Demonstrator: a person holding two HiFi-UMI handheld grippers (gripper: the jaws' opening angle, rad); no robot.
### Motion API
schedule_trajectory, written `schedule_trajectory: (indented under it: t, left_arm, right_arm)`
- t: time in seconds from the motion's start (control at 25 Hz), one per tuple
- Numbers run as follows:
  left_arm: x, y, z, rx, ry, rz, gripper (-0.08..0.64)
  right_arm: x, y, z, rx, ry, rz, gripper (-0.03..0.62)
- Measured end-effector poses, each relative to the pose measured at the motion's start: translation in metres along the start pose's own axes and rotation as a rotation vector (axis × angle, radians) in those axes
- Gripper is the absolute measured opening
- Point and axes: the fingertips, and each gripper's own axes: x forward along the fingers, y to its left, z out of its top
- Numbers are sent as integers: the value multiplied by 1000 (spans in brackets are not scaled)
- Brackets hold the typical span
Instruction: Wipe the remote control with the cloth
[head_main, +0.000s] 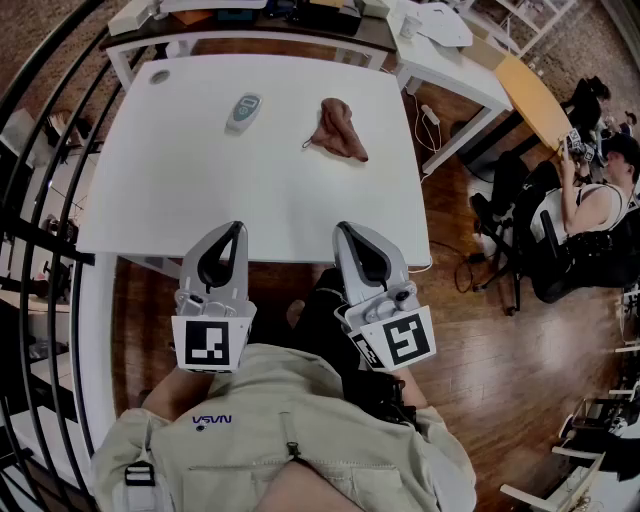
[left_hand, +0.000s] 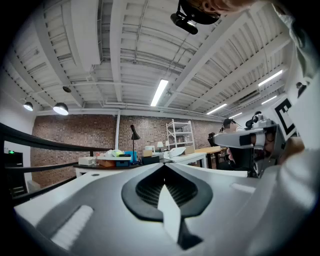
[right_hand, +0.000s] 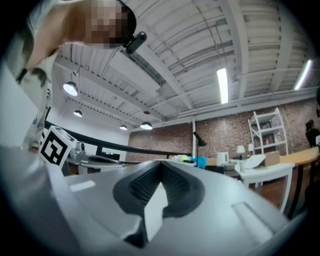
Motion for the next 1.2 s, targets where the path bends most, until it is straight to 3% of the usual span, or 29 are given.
schedule_trajectory:
  t: [0.16,0.32,0.6,0.72,0.84,1.04,1.2]
  left_arm:
    - [-7,-3,21,24,-29,-38,3]
    - [4,-4,34,102,-38,-71,3]
    - [32,15,54,165,-34,-64,10]
    - [50,28,57,184,-14,-57,92]
    - [73,42,53,173,18,-53,129]
    - [104,73,27,139,108,-53,198]
    - [134,83,16,117,132,-38,235]
  right_arm:
    - [-9,3,24,-40,-19,-42,3]
    - [-6,-6,35,-93,-10,-58,3]
    - [18,-28,52,-210,17,-78,5]
    - [31,-43,54,-229,34,-84,23]
    - [43,-62,51,-235,55,-105,88]
    - [78,-79,42,-253,81,-123,126]
    - [101,-103,27,-238,126,-127,143]
